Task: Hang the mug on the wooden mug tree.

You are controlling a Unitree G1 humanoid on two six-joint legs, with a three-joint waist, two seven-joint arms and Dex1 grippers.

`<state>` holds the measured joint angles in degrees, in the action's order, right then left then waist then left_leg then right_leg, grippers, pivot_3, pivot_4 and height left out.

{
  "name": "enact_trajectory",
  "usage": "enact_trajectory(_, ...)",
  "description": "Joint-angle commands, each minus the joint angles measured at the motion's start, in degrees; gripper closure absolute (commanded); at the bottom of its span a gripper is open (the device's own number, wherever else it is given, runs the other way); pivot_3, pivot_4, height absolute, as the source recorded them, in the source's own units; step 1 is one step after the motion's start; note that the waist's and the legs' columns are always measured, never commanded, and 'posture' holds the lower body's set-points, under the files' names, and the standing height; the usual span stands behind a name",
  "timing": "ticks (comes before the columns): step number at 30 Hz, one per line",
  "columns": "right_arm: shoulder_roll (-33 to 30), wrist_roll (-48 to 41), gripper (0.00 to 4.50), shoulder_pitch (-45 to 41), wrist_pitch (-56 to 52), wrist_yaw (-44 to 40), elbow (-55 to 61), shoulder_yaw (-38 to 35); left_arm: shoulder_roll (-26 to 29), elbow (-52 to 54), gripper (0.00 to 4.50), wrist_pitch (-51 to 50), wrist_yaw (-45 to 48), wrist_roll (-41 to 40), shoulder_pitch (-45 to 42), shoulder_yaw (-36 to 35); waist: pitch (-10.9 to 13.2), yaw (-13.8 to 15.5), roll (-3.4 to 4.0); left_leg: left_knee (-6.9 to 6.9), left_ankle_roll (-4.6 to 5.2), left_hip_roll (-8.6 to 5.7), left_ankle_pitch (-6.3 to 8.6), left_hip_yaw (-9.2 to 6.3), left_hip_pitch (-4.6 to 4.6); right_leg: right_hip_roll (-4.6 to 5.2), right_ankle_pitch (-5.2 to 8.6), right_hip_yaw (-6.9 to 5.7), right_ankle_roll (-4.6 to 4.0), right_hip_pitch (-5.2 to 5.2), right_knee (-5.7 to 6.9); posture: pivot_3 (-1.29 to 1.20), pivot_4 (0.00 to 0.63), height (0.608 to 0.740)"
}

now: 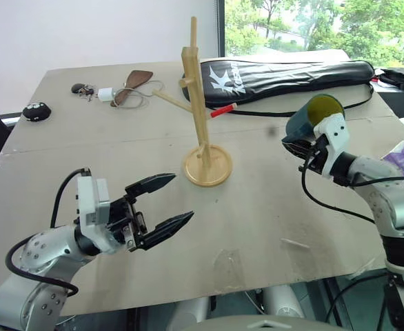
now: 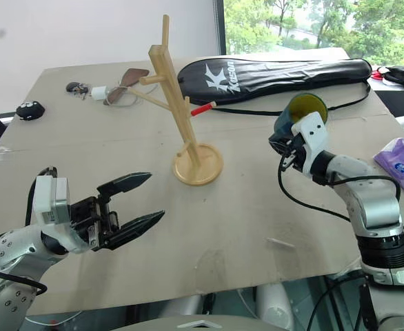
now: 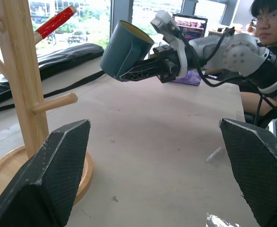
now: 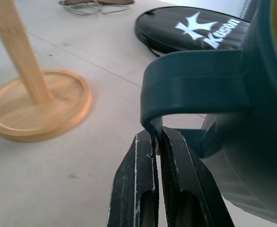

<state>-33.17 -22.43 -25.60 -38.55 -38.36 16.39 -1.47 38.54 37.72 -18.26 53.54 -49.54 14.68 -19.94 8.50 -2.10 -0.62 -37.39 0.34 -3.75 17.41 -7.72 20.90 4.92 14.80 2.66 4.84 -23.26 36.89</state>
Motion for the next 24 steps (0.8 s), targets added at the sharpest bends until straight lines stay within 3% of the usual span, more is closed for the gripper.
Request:
enact_trajectory(1,-3.71,-3.13,4.43,-5.44,-6.57,-2.31,7.04,1.22,0.03,2.23,0.0,0.33,-0.39,-0.7,-0.24,-0.17,0.01,0.04,0.0,0.0,0.0,0.0,0.0,-0.01,0.0,0.0,0.0,0.0,0.0,0.0,0.0,0.0,0.15,0.74)
enact_trajectory(10,-7.35,-6.15,4.43,-19.18,-17.68,-5.51,7.72,7.55,-0.69,4.55,0.0,0.86,-1.97,-1.34,0.52,-0.98,0.0,0.21,-0.03,0.0,0.0,0.0,0.0,-0.06,0.11,0.03,0.0,-0.08,0.0,-0.04,-0.07,0.0,0.15,0.74)
enact_trajectory(19,-7.19,-5.59,4.43,-23.48,-15.95,-9.39,3.23,10.81,-3.72,5.3,0.0,5.91,-2.15,1.95,3.81,-2.77,0.0,0.49,-0.04,-0.02,0.0,-0.01,0.0,-0.06,0.33,0.06,0.0,-0.1,0.0,-0.21,-0.08,0.0,0.15,0.74)
enact_trajectory(24,-6.2,-5.6,4.43,-26.08,-15.2,-12.03,0.86,12.49,-6.76,9.21,0.0,6.56,-6.79,3.05,4.53,-0.64,0.0,0.53,-0.05,-0.04,0.0,-0.01,0.0,-0.07,0.35,0.07,0.0,-0.11,0.0,-0.21,-0.08,0.0,0.15,0.74)
